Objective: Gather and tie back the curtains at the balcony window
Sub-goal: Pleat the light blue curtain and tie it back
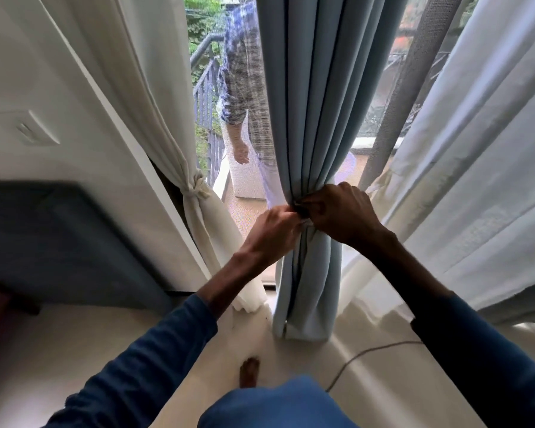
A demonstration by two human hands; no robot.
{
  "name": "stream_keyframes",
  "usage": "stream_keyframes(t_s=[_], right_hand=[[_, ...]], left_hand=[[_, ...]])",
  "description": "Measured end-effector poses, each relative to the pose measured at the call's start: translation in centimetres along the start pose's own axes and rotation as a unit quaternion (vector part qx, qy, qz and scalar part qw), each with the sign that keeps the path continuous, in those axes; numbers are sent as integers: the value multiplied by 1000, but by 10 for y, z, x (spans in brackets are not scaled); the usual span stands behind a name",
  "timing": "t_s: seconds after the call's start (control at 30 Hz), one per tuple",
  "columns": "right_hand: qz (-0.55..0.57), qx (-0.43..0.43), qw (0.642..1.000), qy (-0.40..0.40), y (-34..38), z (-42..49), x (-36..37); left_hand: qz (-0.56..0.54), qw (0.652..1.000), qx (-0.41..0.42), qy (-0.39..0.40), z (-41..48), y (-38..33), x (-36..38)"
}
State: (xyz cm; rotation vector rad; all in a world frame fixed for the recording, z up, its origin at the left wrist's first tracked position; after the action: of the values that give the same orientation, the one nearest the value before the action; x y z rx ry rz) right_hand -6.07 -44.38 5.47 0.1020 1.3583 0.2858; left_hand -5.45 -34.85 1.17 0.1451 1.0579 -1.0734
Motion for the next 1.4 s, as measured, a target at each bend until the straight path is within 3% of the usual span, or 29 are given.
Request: stream_keyframes(t_s=[0.33,0.47,0.63,0.7,0.77,0.9,1.0,1.2,1.4], right_hand=[[-51,-8,992,115,-18,-2,16],[-77,-5,986,146,-15,-7,19],[-52,24,981,186,-24,-14,22],[-52,24,986,157,-30,-17,22],[-68,-1,995,78,-33,-18,18],[17,-30,997,-67,-42,-28,4],[82,-12,992,-94,-50,-31,17],[250,-7,959,-132,-54,-25,38],[276,-8,950,-145,-53,-13,38]], left_hand=[[107,987,19,-122,-11,-20,-28],[112,989,-29,-92,-6,-21,-16],[18,997,-73,-28,-8,-12,15],[13,996,-90,-17,-4,-5,19],[6,995,-100,5,1,3,24],[-17,995,-89,51,14,20,20],[54,995,-68,55,26,21,9],[103,990,-55,-82,32,9,-31],[77,991,-83,-65,30,23,-22]])
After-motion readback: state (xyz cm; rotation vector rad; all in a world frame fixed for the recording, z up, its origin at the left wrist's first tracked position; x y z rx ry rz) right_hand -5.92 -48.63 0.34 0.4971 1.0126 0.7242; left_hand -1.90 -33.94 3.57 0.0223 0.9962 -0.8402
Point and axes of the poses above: each hand's wrist, its own z-axis towards the middle knuckle, its own x-axis out of the palm, y = z × x, the point moved 10 cm from there along z, towards the middle knuckle, and after that the axes turned 1 degree about -y, right-handed, at the moved point
